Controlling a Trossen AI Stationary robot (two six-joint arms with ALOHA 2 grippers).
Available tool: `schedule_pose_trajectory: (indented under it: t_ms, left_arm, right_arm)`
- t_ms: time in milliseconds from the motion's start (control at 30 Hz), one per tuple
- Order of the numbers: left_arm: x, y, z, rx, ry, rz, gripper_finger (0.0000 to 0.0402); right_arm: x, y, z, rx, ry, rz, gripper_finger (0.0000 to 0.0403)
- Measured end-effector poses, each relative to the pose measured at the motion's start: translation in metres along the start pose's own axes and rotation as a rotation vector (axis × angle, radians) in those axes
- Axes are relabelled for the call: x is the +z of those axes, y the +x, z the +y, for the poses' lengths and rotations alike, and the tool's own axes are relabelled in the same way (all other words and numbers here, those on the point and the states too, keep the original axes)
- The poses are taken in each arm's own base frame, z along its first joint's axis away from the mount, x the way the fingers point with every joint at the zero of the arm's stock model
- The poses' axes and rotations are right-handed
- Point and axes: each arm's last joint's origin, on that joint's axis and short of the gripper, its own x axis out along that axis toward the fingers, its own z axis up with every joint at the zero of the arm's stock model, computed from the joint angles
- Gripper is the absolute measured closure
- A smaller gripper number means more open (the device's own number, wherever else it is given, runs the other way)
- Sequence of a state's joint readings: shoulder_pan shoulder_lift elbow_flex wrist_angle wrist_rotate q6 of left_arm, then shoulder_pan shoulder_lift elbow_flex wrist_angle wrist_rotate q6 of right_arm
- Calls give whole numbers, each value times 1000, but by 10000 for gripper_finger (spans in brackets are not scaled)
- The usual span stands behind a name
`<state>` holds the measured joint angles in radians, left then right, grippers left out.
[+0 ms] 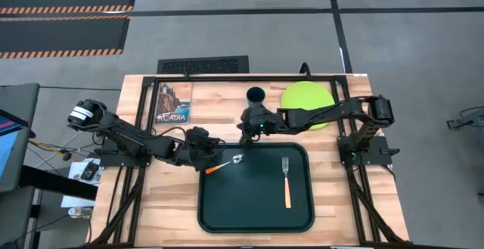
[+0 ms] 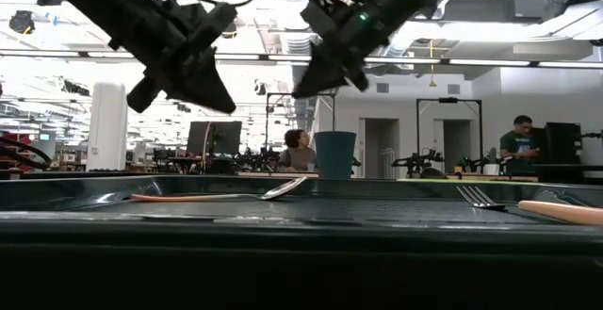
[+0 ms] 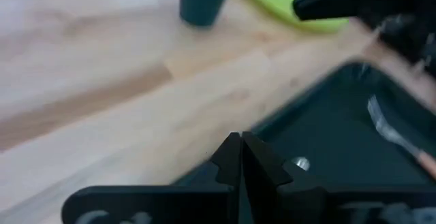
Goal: Pick and place plate/cup/fork/spoon on tray
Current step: Put the orange spoon on the black serving tray to the right of the orange fork
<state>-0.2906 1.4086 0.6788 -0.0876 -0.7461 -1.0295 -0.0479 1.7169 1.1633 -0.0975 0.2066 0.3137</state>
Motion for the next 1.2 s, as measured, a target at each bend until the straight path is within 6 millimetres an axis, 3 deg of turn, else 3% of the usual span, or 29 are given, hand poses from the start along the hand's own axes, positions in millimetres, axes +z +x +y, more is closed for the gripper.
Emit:
schedule_pose_trajectory:
  t_ms: [167,400,500,600,700,833,1000,1200]
  left_arm:
    - [-2,-1,-5,-104,109,98,377]
    - [-14,-4,-13,-176,287,122,260]
    - [-25,8,-16,-178,312,128,216]
    - [-37,23,-19,-189,300,161,198]
    - [-44,32,-26,-186,282,202,197]
    - [-43,35,-37,-211,271,221,205]
    - [-31,22,-49,-229,296,272,213]
    - [-27,-3,-53,-173,311,236,217]
  right_arm:
    - [-17,-18,12,-8,-53,158,307]
    - [-30,-61,48,71,-136,231,244]
    - [-34,-74,63,105,-125,220,227]
    - [-38,-78,75,69,-88,171,219]
    - [-46,-66,78,15,-17,162,219]
    - [-59,-29,70,-43,54,209,227]
    - [-63,11,51,-32,161,252,230]
    - [-69,37,39,12,243,289,212]
